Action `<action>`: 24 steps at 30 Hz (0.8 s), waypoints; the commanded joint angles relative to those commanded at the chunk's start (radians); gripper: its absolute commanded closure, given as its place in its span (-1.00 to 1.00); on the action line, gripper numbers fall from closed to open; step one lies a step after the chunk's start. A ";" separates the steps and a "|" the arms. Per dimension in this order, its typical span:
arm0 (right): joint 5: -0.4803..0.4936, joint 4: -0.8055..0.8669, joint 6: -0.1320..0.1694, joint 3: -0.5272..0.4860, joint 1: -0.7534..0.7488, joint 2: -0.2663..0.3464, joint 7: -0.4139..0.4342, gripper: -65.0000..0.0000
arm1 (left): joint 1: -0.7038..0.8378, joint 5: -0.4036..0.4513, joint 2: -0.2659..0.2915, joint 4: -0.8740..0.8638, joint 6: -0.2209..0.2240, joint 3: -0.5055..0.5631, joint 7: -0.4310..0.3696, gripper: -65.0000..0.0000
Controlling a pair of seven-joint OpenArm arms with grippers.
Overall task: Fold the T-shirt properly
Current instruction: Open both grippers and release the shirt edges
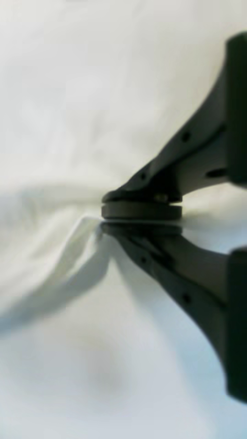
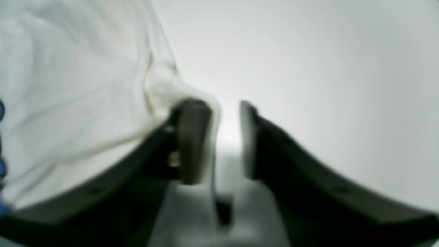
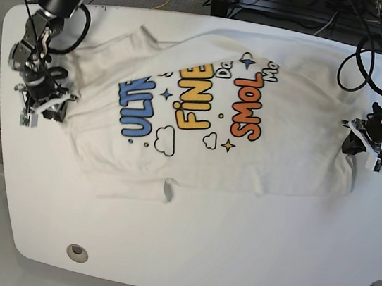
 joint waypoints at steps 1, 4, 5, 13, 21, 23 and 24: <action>0.032 0.013 0.015 0.004 -0.011 -0.002 -0.013 0.12 | 0.000 -0.004 -0.002 0.006 -0.003 -0.004 -0.004 1.00; 0.141 0.056 0.062 0.011 -0.040 -0.007 -0.109 0.36 | -0.005 -0.021 -0.013 0.037 -0.042 -0.031 -0.018 0.46; 0.186 0.067 0.079 0.012 -0.044 -0.008 -0.157 0.49 | -0.013 -0.032 -0.021 0.046 -0.065 -0.047 -0.021 0.15; 0.139 0.053 0.053 -0.001 -0.067 -0.089 -0.141 0.33 | 0.016 -0.008 0.022 0.024 -0.062 -0.034 0.022 0.30; 0.138 0.070 0.053 -0.001 -0.073 -0.097 -0.141 0.33 | 0.019 -0.008 0.022 0.024 -0.062 -0.034 0.022 0.30; 0.138 0.071 0.053 -0.001 -0.071 -0.097 -0.141 0.33 | 0.019 -0.008 0.022 0.024 -0.062 -0.034 0.022 0.30; 0.138 0.074 0.053 -0.001 -0.070 -0.097 -0.141 0.33 | 0.019 -0.008 0.022 0.024 -0.062 -0.034 0.022 0.30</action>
